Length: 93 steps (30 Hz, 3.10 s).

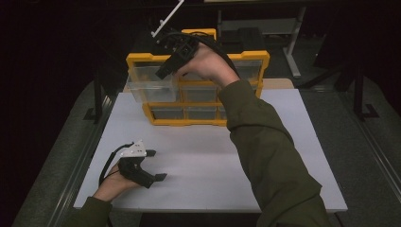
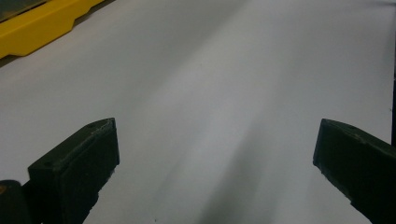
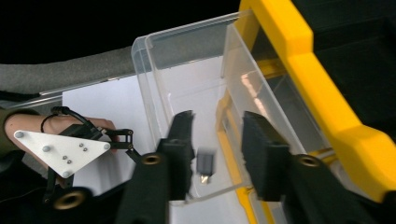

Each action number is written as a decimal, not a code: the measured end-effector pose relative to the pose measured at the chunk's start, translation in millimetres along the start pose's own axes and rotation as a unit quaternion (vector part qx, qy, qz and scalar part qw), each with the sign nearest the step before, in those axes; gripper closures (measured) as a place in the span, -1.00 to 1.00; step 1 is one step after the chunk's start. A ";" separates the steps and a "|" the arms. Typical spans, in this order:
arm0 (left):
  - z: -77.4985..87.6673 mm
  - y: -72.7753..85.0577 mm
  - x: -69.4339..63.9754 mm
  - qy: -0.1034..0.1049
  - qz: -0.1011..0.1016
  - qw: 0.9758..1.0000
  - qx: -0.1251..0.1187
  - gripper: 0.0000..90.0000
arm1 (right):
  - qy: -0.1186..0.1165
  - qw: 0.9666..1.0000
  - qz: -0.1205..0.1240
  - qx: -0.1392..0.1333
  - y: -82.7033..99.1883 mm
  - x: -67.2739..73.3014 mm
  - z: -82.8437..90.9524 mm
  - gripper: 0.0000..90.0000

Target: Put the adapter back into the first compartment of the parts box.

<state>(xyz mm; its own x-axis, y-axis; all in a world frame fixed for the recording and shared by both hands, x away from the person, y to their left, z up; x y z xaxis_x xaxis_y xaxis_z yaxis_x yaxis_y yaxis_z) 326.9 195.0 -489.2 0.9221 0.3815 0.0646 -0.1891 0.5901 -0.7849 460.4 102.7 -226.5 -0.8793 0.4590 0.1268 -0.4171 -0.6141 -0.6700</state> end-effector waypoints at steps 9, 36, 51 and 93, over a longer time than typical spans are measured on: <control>-0.1 1.3 2.9 -0.006 0.004 1.000 0.004 -1.00 | 0.014 0.999 -0.010 -0.033 11.9 -8.1 24.0 -0.08; 1.2 3.1 1.3 -0.007 0.004 1.000 0.006 -1.00 | 0.050 0.995 -0.051 -0.068 125.0 -24.7 31.6 -0.69; 1.0 3.7 0.3 -0.006 0.006 1.000 0.005 -1.00 | 0.074 0.991 -0.085 -0.073 188.6 -27.8 6.4 -1.00; -1.9 2.3 -4.8 -0.001 -0.001 1.000 0.003 -1.00 | 0.104 0.973 -0.173 -0.114 363.4 -31.5 -16.7 -1.00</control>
<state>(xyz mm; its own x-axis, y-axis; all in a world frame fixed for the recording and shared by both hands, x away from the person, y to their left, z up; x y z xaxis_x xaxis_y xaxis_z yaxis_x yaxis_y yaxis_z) 322.6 193.1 -492.5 0.9220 0.3811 0.0680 -0.1883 0.5951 -0.7813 340.3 -124.1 -486.2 -0.6198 0.7475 0.2389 -0.5975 -0.2522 -0.7612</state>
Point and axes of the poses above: each handheld gripper's, and its own axes: z roughly backward along the jaws, y roughly out of its underside, x roughly to its left, the point moved 9 cm from there along -z, roughly forward along the jaws, and after that the axes turned 11 degrees about -z, right-handed, at the moved point
